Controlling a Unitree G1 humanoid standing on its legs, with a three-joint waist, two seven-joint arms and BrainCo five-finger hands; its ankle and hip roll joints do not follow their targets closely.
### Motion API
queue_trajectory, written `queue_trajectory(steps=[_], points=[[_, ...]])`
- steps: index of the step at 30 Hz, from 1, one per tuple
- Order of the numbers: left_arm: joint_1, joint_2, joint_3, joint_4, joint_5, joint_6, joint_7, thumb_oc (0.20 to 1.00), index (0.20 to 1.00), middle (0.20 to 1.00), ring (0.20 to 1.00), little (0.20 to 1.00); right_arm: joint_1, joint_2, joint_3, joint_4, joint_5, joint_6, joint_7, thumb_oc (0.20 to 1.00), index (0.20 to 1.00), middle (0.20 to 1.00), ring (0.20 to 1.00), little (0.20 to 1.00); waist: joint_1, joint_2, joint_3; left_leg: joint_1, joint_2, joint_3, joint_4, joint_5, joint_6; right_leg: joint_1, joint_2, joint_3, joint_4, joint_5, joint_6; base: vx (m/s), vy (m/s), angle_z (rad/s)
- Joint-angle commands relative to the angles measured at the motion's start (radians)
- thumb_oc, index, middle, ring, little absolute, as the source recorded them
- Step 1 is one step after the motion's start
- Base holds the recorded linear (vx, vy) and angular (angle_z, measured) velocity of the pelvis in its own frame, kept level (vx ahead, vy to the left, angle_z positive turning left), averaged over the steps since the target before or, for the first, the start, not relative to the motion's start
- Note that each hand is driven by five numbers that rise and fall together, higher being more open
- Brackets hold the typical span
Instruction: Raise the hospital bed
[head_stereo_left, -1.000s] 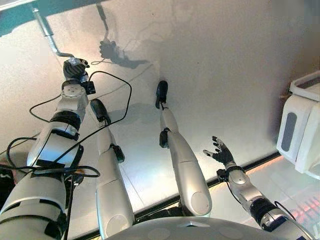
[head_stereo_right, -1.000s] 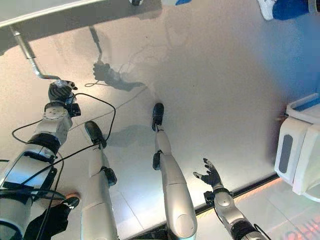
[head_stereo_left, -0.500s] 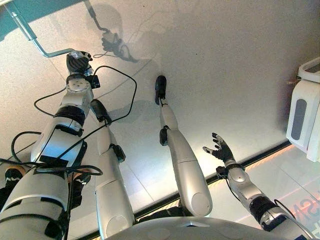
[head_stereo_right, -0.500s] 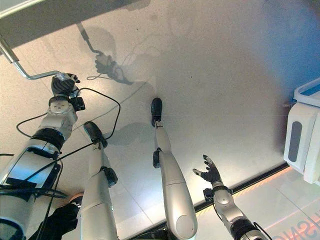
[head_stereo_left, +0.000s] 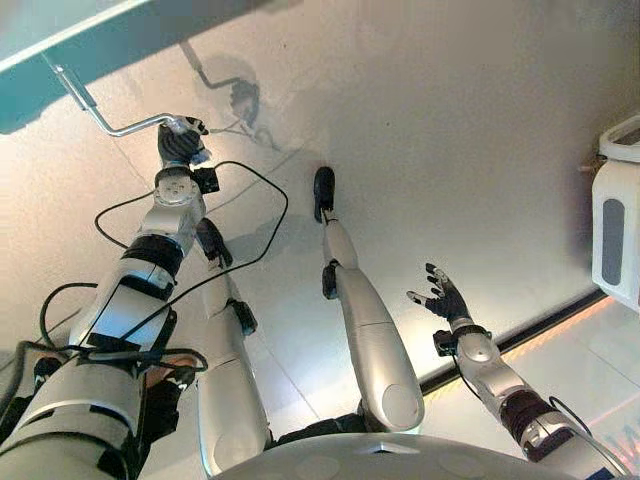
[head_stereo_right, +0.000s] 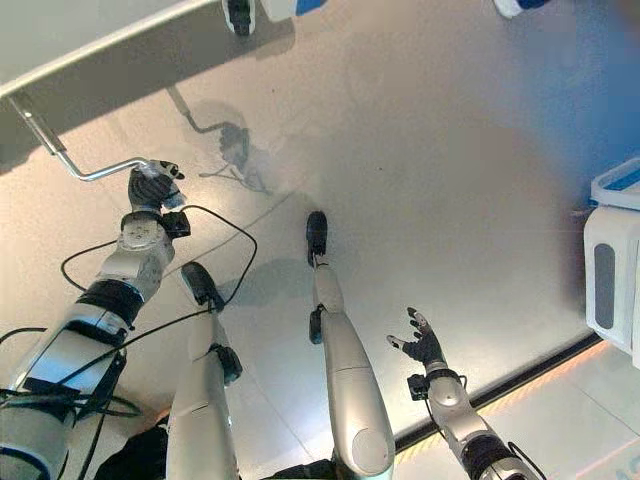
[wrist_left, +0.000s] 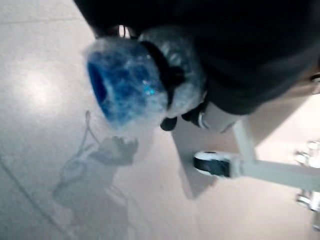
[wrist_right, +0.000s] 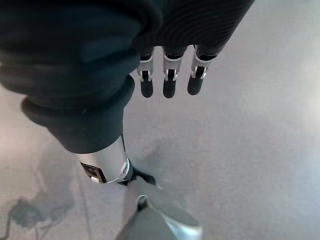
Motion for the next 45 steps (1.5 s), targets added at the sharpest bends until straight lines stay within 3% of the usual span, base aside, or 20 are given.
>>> queue_trajectory(steps=[1,6,8,12,18,33,45], points=[[-0.09,-0.086,-0.023,-0.125,0.061,-0.066,-0.072,0.2,0.2,0.2,0.2,0.2,0.017,-0.055,-0.011,0.012,-0.017,0.013,-0.007,1.0,1.0,1.0,1.0,1.0,-0.036,0.092,0.011,-0.013,-0.052,-0.074,0.0,-0.068,0.08,0.046,0.058,-0.051,0.038,-0.085,0.101,-0.02,0.038,0.07],[-0.032,-0.102,-0.016,-0.166,0.056,-0.07,-0.078,0.2,0.2,0.2,0.2,0.2,0.023,-0.055,-0.019,0.031,-0.027,0.022,-0.006,1.0,1.0,1.0,1.0,1.0,-0.021,0.107,0.005,0.019,-0.064,-0.082,0.0,-0.069,0.083,0.081,0.05,-0.062,0.041,-0.089,0.101,-0.02,0.026,0.06],[0.058,-0.1,-0.001,-0.234,0.045,-0.078,-0.093,0.2,0.2,0.2,0.2,0.2,0.029,-0.049,-0.041,0.064,-0.04,0.037,-0.001,1.0,1.0,1.0,1.0,1.0,0.004,0.123,-0.011,0.063,-0.079,-0.089,0.0,-0.078,0.093,0.141,0.035,-0.077,0.033,-0.09,0.101,-0.02,0.094,0.14],[0.077,-0.103,0.003,-0.249,0.039,-0.08,-0.096,0.2,0.2,0.2,0.2,0.2,0.029,-0.048,-0.046,0.072,-0.04,0.038,-0.001,1.0,1.0,1.0,1.0,1.0,0.01,0.125,-0.012,0.072,-0.083,-0.092,0.0,-0.079,0.094,0.157,0.032,-0.08,0.028,-0.089,0.102,-0.01,0.038,0.12],[0.219,-0.082,0.037,-0.374,0.026,-0.095,-0.126,0.2,0.2,0.2,0.2,0.2,0.045,-0.033,-0.078,0.123,-0.058,0.058,0.01,1.0,1.0,1.0,1.0,1.0,0.063,0.133,-0.03,0.139,-0.099,-0.119,0.0,-0.079,0.106,0.258,0.008,-0.117,0.018,-0.099,0.109,-0.01,0.055,0.11],[0.43,-0.004,0.138,-0.513,-0.01,-0.11,-0.167,0.2,0.2,0.2,0.2,0.2,0.087,-0.013,-0.112,0.175,-0.074,0.071,0.032,1.0,1.0,1.0,1.0,1.0,0.142,0.113,-0.064,0.185,-0.117,-0.166,0.0,-0.08,0.123,0.367,-0.025,-0.185,0.006,-0.109,0.125,0.02,0.05,0.14],[0.523,0.063,0.217,-0.5,-0.019,-0.108,-0.179,0.2,0.2,0.2,0.2,0.2,0.117,-0.003,-0.137,0.24,-0.076,0.073,0.042,1.0,1.0,1.0,1.0,1.0,0.191,0.094,-0.07,0.156,-0.132,-0.214,0.0,-0.073,0.127,0.39,-0.048,-0.241,0.001,-0.108,0.142,0.02,0.039,0.13]])
